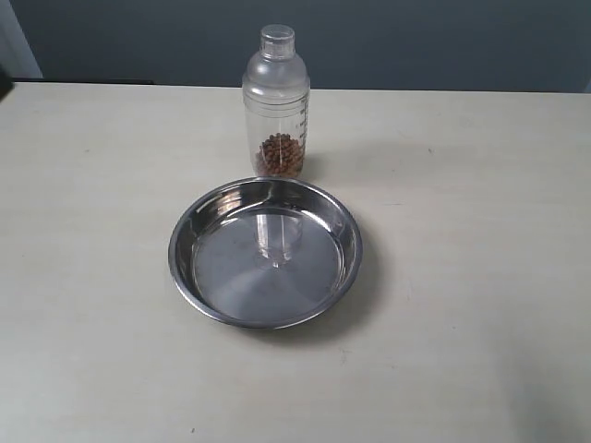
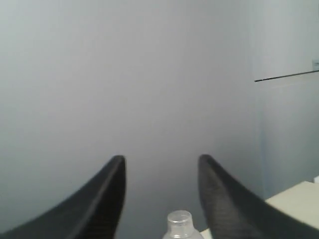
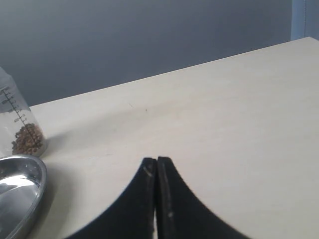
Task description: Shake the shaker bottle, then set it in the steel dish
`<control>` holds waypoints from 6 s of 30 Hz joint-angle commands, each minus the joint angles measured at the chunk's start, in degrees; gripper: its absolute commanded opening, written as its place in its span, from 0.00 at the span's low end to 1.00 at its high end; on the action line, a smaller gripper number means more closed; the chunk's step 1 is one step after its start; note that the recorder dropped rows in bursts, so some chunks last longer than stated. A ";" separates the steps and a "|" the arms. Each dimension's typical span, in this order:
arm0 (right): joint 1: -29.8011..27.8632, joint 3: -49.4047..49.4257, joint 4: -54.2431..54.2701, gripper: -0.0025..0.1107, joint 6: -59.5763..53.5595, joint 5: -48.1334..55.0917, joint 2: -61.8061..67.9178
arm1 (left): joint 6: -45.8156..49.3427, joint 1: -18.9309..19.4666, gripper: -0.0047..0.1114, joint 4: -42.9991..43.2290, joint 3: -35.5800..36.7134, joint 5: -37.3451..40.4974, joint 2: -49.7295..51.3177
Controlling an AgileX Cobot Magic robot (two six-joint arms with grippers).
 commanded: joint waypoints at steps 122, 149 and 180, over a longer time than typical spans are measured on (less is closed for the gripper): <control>-0.18 0.04 -0.24 0.02 -0.16 -0.61 -0.28 | -12.70 1.52 0.48 15.05 -46.97 -28.93 90.73; -0.18 0.04 0.15 0.02 -0.16 -0.61 -0.28 | -13.97 1.14 0.05 17.45 -46.97 -27.56 90.73; -0.18 0.04 0.26 0.02 -0.16 -0.61 -0.28 | -33.57 -0.66 0.04 34.36 -32.77 -9.25 55.67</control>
